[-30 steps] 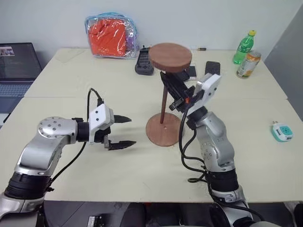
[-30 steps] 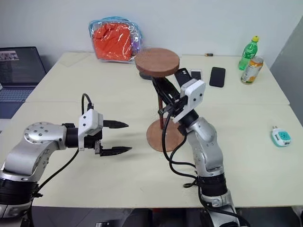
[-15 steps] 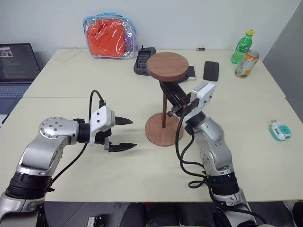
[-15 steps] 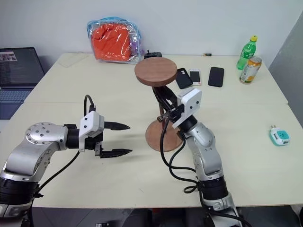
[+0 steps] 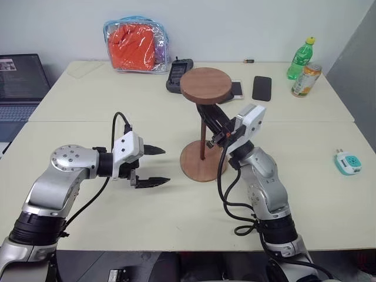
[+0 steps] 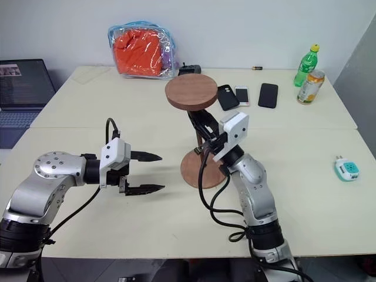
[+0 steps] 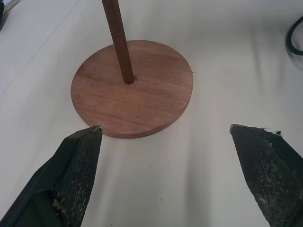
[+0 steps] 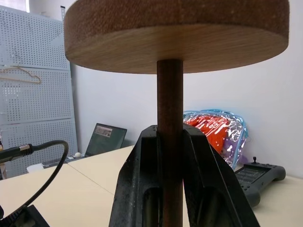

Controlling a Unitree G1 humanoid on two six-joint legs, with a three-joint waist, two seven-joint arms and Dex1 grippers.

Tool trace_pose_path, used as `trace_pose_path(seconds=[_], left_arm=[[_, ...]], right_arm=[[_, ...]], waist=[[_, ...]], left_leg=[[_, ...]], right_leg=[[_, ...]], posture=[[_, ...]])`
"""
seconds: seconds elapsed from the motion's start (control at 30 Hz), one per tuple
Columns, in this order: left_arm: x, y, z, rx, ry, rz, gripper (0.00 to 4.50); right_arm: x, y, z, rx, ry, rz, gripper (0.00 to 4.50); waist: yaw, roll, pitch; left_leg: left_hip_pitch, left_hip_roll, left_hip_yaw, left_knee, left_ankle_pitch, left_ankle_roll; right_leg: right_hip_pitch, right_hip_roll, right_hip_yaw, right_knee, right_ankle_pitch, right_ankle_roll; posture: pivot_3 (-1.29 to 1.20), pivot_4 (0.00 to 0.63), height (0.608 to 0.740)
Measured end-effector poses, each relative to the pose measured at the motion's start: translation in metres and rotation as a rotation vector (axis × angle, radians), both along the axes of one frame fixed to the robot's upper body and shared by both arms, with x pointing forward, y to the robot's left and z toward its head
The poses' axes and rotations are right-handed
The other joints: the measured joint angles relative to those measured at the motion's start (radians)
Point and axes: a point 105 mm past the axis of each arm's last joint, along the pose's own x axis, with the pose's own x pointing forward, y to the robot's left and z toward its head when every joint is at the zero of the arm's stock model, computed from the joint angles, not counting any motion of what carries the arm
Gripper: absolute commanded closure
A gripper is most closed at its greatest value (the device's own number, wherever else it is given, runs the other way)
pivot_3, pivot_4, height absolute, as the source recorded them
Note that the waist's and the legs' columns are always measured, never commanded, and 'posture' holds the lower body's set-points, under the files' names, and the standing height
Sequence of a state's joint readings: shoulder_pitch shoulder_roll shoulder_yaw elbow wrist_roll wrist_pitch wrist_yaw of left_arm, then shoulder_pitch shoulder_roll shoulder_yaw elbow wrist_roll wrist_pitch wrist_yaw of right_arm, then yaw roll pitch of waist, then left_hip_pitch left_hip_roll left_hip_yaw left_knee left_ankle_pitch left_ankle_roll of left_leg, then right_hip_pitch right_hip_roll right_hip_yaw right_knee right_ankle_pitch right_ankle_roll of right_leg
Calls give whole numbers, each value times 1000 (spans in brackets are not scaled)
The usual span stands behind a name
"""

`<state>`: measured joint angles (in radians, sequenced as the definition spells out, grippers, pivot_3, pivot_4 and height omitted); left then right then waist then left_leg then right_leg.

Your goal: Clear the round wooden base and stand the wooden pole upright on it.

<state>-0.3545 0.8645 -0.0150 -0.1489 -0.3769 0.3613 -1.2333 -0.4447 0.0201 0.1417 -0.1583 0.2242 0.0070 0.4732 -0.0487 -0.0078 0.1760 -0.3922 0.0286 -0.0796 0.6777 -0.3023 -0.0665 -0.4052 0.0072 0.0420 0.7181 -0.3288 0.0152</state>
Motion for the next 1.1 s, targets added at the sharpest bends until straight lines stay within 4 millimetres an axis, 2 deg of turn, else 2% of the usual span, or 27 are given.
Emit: trace_pose_path(seconds=[0.63,1.1], left_arm=[[1,-1,1,-4,-4,-2,0],[0,-1,1,-3,-4,-3,0]], right_arm=[[-7,-3,-5,-27,26,32,4282],[11,-6,-10,-36,109,-50,4282]], waist=[[0,0,0],[2,-3,-12]], left_leg=[[1,0,0,0,0,0],[3,0,0,0,-2,4]], right_leg=[[0,0,0,0,0,0],[3,0,0,1,0,0]], posture=[[0,150,740],[0,150,740]])
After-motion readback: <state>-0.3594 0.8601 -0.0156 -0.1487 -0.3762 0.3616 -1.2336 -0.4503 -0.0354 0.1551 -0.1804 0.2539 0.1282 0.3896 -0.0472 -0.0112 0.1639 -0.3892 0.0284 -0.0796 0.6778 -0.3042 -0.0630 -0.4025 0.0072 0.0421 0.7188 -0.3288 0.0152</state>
